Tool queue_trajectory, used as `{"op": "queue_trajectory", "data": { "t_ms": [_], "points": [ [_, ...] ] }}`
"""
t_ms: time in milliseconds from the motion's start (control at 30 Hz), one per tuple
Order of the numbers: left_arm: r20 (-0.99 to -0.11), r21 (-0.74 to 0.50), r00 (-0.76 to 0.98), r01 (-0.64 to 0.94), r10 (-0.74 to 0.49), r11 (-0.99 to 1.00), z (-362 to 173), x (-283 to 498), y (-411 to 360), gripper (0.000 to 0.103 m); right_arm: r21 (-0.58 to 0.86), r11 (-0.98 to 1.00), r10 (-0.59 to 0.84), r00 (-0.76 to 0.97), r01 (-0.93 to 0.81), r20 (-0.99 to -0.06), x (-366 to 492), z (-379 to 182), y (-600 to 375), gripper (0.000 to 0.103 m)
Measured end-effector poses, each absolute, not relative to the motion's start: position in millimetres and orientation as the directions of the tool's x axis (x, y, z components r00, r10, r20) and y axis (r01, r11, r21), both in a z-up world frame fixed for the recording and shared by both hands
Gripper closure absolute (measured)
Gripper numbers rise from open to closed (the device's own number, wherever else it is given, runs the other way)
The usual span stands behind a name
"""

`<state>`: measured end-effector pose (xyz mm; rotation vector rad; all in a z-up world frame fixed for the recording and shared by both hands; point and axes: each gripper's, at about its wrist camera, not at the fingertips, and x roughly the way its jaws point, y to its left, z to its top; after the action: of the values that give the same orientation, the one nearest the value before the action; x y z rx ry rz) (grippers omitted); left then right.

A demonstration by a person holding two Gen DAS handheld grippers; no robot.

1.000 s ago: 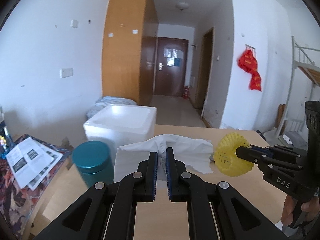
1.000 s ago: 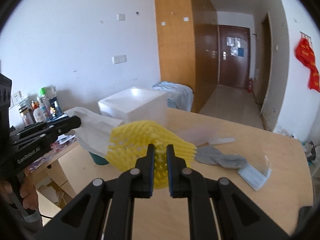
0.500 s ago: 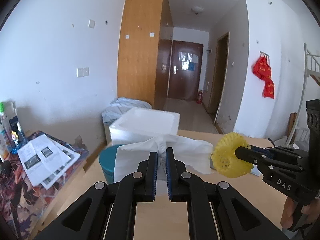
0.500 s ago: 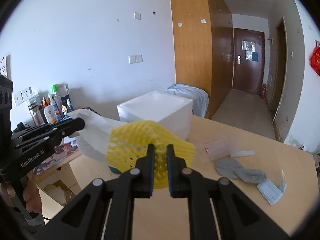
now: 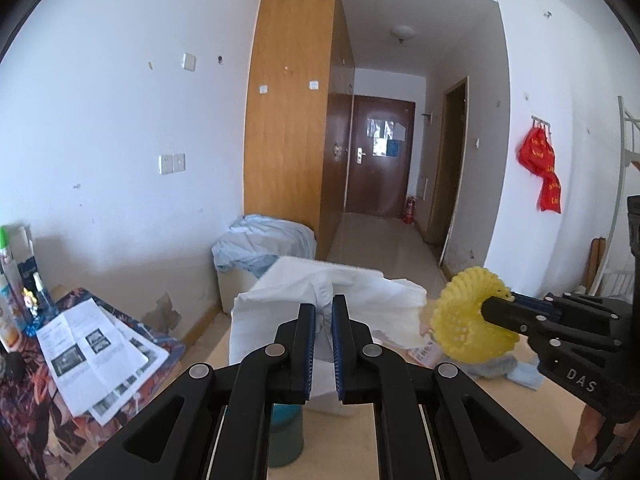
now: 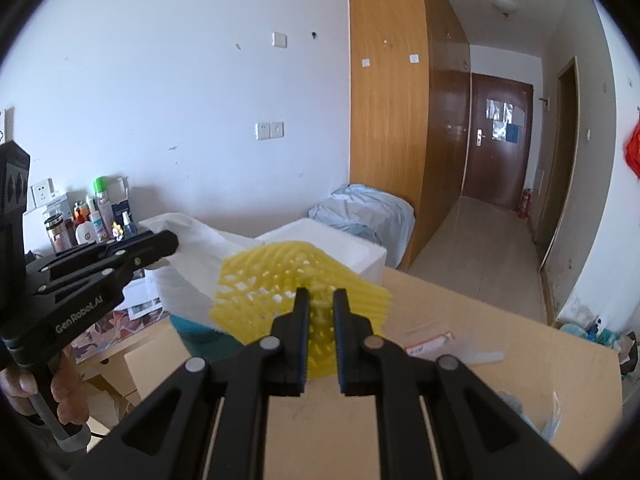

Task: Organize soft objects
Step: 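Carry the tissue with the left tool and the net with the right tool to the foam box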

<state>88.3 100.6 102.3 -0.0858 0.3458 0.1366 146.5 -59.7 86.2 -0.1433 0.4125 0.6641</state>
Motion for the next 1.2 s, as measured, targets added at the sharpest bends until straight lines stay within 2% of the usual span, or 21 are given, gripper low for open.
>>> {"op": "queue_trajectory", "data": {
  "t_ms": [333, 467, 900, 1200],
  "points": [
    [-0.281, -0.059, 0.954, -0.129, 0.108, 0.990, 120.9, 129.2, 108.1, 0.094, -0.008, 0.792, 0.557, 0.728, -0.610, -0.399, 171.0, 93.0, -62.9, 0.089],
    [-0.284, -0.063, 0.953, -0.126, 0.103, 0.990, 116.2, 152.8, 107.8, 0.094, -0.016, 0.792, 0.553, 0.729, -0.610, -0.405, 176.7, 89.9, -62.4, 0.089],
    [-0.412, -0.085, 0.909, -0.109, 0.065, 0.990, 86.5, 221.4, 104.1, 0.094, -0.013, 0.812, 0.522, 0.737, -0.583, -0.429, 189.8, 82.2, -73.1, 0.089],
    [-0.529, -0.080, 0.843, -0.168, 0.101, 0.983, 61.0, 248.0, 106.9, 0.094, -0.005, 0.815, 0.521, 0.737, -0.579, -0.430, 191.8, 85.2, -74.3, 0.089]
  ]
}}
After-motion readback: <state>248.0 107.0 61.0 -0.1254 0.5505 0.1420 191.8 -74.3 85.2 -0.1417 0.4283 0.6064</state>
